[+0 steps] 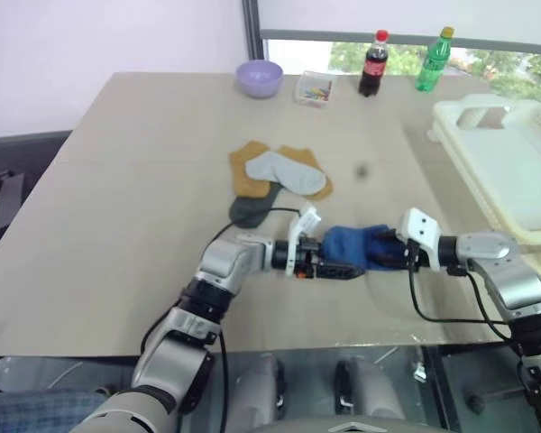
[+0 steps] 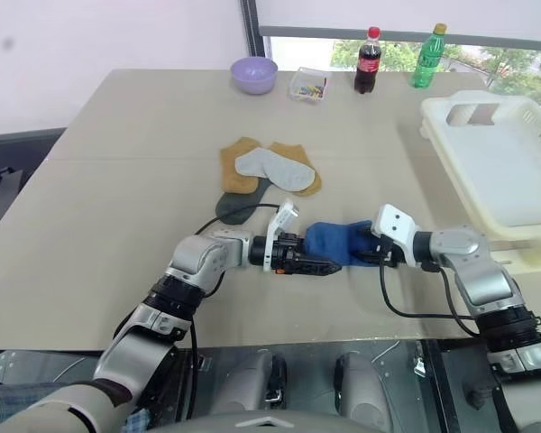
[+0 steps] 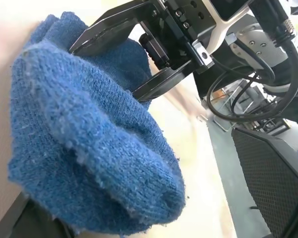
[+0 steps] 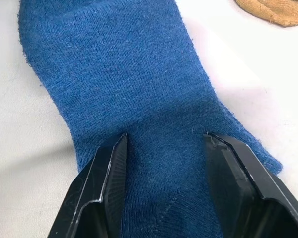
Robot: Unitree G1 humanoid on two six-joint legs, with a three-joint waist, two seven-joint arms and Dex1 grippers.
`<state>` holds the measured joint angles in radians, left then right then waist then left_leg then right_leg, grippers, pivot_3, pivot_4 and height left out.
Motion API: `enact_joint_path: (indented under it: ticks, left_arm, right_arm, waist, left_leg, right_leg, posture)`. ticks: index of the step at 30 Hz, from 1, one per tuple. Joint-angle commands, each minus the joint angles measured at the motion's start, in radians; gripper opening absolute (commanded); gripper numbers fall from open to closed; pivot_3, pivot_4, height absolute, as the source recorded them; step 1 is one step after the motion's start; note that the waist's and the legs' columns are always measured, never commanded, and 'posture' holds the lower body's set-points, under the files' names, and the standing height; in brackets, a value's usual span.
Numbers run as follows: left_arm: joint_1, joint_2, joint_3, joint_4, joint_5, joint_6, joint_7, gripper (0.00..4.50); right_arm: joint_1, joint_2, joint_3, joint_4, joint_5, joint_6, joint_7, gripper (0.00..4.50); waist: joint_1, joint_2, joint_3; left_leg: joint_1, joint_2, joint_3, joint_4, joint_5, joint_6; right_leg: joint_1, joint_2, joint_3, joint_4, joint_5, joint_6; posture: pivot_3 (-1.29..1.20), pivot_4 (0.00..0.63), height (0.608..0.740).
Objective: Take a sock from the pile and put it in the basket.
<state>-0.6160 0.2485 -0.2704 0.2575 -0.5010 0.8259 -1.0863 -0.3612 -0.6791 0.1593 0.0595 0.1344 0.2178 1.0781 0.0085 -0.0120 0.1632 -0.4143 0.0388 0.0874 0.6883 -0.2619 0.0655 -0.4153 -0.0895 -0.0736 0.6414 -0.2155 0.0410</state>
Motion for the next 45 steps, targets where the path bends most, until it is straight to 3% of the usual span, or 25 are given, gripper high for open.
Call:
enact_joint_path:
  ticks: [1,3,6,10,22,27,36,45]
  left_arm:
    - [0.000,0.002,0.019,0.007,0.003,0.000,0.004,4.46]
    - [-0.001,0.003,0.028,0.009,-0.002,0.008,0.008,4.46]
    - [-0.007,0.009,0.026,0.015,0.002,0.014,0.003,3.69]
    - [-0.012,-0.005,0.040,0.020,-0.006,0.028,0.012,1.91]
    - [-0.087,-0.095,0.183,0.045,-0.121,0.201,0.087,1.91]
    - [-0.099,-0.119,0.189,0.051,-0.122,0.214,0.098,1.91]
    - [-0.096,-0.167,0.198,0.066,-0.120,0.208,0.128,1.91]
    - [-0.108,-0.193,0.198,0.112,-0.113,0.183,0.126,1.91]
  right_arm:
    - [0.009,-0.003,0.001,0.005,-0.006,0.007,-0.006,2.48]
    - [0.011,-0.004,0.002,0.006,-0.008,0.005,-0.007,2.48]
    - [0.014,-0.003,0.003,0.005,-0.009,0.005,-0.009,2.48]
    - [0.016,-0.003,0.004,0.004,-0.009,0.004,-0.010,2.48]
    - [0.015,-0.007,-0.002,-0.010,-0.004,0.013,-0.013,2.48]
    - [0.015,-0.009,-0.017,-0.042,0.018,0.041,-0.015,2.48]
    - [0.062,-0.040,-0.091,-0.229,0.118,0.221,-0.040,2.48]
    - [0.053,-0.161,-0.152,-0.436,0.209,0.480,-0.065,2.48]
  waist:
    - [0.002,0.000,0.000]
    - [0.002,0.000,0.000]
    - [0.002,0.000,0.000]
    - [0.002,0.000,0.000]
    - [0.002,0.000,0.000]
    - [0.002,0.000,0.000]
    - [0.005,0.000,0.001]
    - [0.006,0.000,0.002]
  left_leg:
    - [0.000,0.000,0.000,0.000,0.000,0.000]
    - [0.000,0.000,0.000,0.000,0.000,0.000]
    - [0.000,0.000,0.000,0.000,0.000,0.000]
    - [-0.001,0.000,0.000,0.000,0.000,0.000]
    - [-0.001,0.000,0.000,0.000,0.000,0.000]
    - [-0.001,0.000,0.000,0.000,0.000,-0.001]
    - [-0.002,0.000,0.000,0.000,0.002,-0.003]
    - [-0.003,0.000,0.000,0.000,0.000,0.000]
  right_leg:
    - [0.000,0.000,0.000,0.000,0.000,0.000]
    - [0.000,0.000,0.000,0.000,0.000,0.000]
    - [0.000,0.000,0.000,0.000,0.000,0.000]
    - [0.000,0.001,0.000,0.000,0.000,0.001]
    - [0.000,0.001,0.000,0.000,0.002,0.004]
    - [0.000,0.001,0.000,0.000,0.002,0.004]
    - [-0.001,0.001,0.000,0.000,0.002,0.004]
    - [-0.003,0.001,0.000,-0.001,0.002,0.004]
  posture:
    - [0.00,0.150,0.733]
    - [0.00,0.150,0.733]
    - [0.00,0.150,0.733]
    - [0.00,0.150,0.733]
    - [0.00,0.150,0.733]
    - [0.00,0.150,0.733]
    - [0.00,0.150,0.733]
    - [0.00,0.150,0.733]
